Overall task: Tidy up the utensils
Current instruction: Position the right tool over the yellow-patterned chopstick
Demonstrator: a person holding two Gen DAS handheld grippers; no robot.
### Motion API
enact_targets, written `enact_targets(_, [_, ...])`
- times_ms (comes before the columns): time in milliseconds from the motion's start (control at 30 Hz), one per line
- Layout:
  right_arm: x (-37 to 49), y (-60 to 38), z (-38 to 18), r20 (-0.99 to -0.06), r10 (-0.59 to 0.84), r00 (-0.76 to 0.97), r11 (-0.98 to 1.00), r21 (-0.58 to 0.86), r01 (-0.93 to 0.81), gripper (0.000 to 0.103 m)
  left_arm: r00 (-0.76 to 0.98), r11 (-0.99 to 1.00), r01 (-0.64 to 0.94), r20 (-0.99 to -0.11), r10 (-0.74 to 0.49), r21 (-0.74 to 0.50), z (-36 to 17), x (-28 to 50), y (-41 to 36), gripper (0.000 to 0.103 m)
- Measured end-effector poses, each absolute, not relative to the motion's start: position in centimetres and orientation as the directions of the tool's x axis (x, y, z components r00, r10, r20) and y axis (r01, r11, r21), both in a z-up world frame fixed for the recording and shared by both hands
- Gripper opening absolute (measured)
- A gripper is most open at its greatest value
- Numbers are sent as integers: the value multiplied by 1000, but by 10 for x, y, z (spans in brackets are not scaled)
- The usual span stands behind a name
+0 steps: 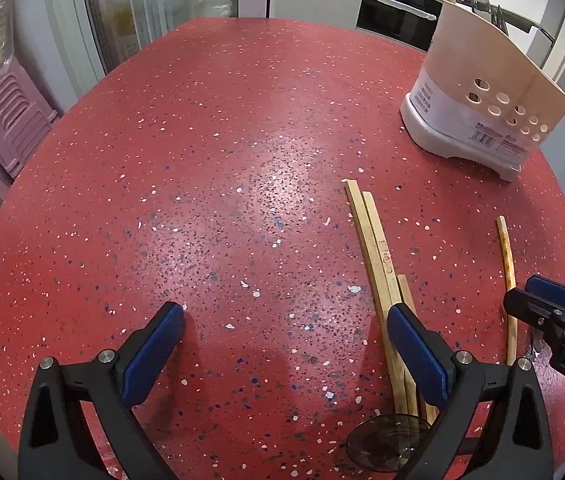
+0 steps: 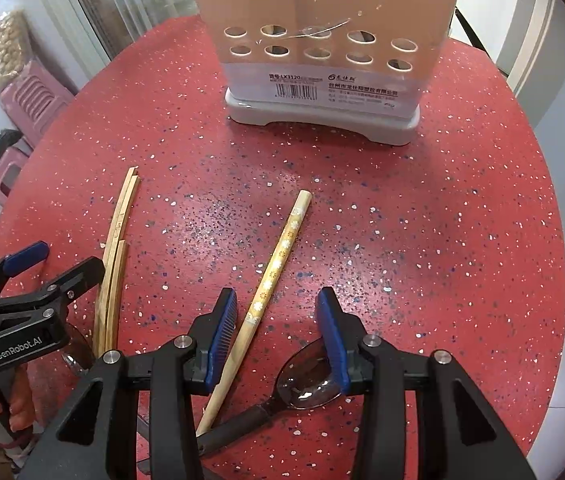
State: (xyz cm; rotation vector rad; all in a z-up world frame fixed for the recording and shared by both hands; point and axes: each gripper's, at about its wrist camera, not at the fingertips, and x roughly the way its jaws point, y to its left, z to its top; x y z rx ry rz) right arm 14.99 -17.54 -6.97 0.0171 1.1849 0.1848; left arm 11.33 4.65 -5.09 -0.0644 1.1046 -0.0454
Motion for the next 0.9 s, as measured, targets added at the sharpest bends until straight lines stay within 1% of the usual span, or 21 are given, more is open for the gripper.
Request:
enact_targets(367, [151, -172, -70, -920, 138, 366, 986, 91, -141, 46, 440, 998, -5, -897, -53, -61, -52, 115, 56, 103])
enact_targets(500, [151, -172, -70, -920, 140, 366, 986, 94, -139, 46, 441, 992, -8, -891, -110, -126, -49, 113, 61, 103])
enact_targets(667, [152, -171, -70, -920, 140, 365, 986, 94, -140, 46, 441, 997, 7, -894, -78, -83, -52, 115, 54, 103])
enact_targets(900, [153, -167, -71, -920, 133, 367, 986, 86, -143, 46, 439, 997, 14, -895, -77, -79, -52, 118, 46, 103])
